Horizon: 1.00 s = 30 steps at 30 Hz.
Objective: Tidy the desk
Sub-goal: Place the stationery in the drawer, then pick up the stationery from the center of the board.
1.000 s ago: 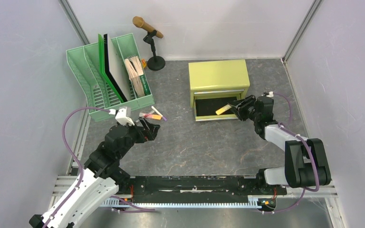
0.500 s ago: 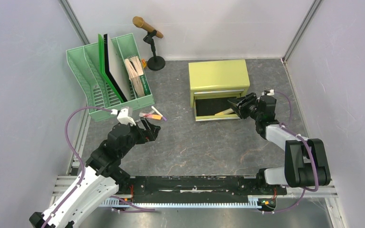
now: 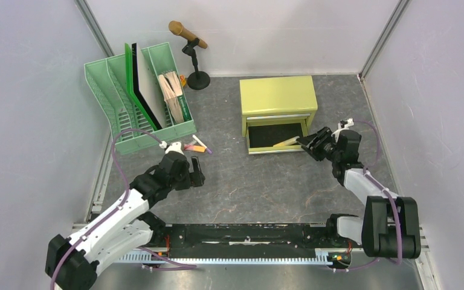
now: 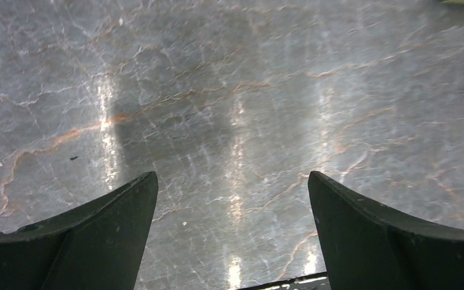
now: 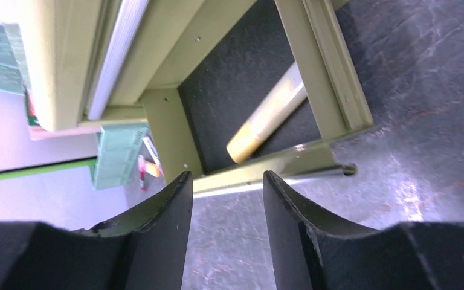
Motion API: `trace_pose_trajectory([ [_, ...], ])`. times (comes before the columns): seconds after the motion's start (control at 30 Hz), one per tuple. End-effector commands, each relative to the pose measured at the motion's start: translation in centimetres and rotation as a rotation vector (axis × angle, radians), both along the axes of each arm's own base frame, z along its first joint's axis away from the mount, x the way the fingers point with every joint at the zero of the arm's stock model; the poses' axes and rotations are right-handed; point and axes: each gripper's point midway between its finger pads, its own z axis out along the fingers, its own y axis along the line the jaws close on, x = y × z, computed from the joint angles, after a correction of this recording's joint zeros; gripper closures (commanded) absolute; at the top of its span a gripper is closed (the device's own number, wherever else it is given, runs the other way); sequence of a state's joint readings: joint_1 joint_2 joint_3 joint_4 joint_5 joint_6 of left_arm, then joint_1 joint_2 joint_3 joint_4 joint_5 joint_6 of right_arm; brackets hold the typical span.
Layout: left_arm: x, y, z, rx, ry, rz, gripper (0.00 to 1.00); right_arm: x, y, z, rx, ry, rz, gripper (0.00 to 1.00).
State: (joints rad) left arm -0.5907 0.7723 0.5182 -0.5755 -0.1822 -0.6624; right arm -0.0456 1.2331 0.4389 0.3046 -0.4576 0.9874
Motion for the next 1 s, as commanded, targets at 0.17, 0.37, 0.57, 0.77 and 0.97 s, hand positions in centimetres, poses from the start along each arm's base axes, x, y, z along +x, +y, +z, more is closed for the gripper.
trace_pose_trajectory([
  [0.17, 1.3, 1.8, -1.7, 0.16, 0.092, 0.113, 0.0, -5.6, -1.3, -4.5, -0.253, 0.057, 0.11, 0.48],
  [0.37, 3.1, 1.4, -2.1, 0.199, 0.135, 0.189, 0.0, -8.3, -1.5, -7.0, -0.299, 0.098, 0.145, 0.48],
  [0.57, 5.1, 0.0, -1.8, 0.133, 0.155, 0.322, 0.0, -9.2, -1.2, -7.9, -0.292, 0.12, 0.169, 0.48],
  [0.77, 7.2, -1.4, -1.9, 0.008, 0.139, 0.476, 0.0, -9.4, -1.4, -8.0, -0.325, 0.13, 0.198, 0.48],
  [0.97, 9.7, -1.7, -1.1, 0.017, 0.094, 0.554, 0.02, -9.8, -1.5, -8.2, -0.328, 0.138, 0.196, 0.48],
])
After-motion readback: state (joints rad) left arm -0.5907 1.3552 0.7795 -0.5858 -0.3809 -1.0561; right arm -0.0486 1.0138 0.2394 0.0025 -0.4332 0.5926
